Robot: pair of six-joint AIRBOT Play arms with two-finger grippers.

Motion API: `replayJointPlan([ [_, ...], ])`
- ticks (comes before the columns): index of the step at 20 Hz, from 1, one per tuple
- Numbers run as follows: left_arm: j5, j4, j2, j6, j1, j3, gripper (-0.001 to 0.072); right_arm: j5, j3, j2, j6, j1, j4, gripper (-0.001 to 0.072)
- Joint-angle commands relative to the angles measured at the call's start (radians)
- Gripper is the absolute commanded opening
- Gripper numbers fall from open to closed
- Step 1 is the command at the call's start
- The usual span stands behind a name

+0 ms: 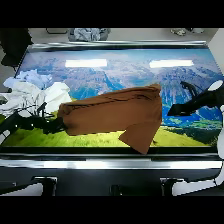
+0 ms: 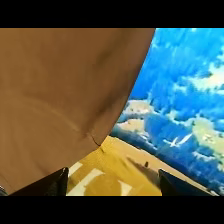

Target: Fold the shirts.

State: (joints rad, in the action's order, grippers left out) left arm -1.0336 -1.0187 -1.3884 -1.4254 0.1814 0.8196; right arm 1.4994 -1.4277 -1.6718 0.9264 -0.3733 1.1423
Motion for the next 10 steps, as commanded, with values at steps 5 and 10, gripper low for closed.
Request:
replayJointPlan([
  [5,0.092,-0.002,0.005,-0.038,-0.027,-0.010,0.0034,-0.201,0.206,0.000,-0.003,0.035,-0.113,0.0678],
  [10,0.089,-0.002,0.030,-0.037,-0.027,-0.006,0.0034,-0.267,0.232,-0.003,0.005,0.153,-0.110,0.0394],
])
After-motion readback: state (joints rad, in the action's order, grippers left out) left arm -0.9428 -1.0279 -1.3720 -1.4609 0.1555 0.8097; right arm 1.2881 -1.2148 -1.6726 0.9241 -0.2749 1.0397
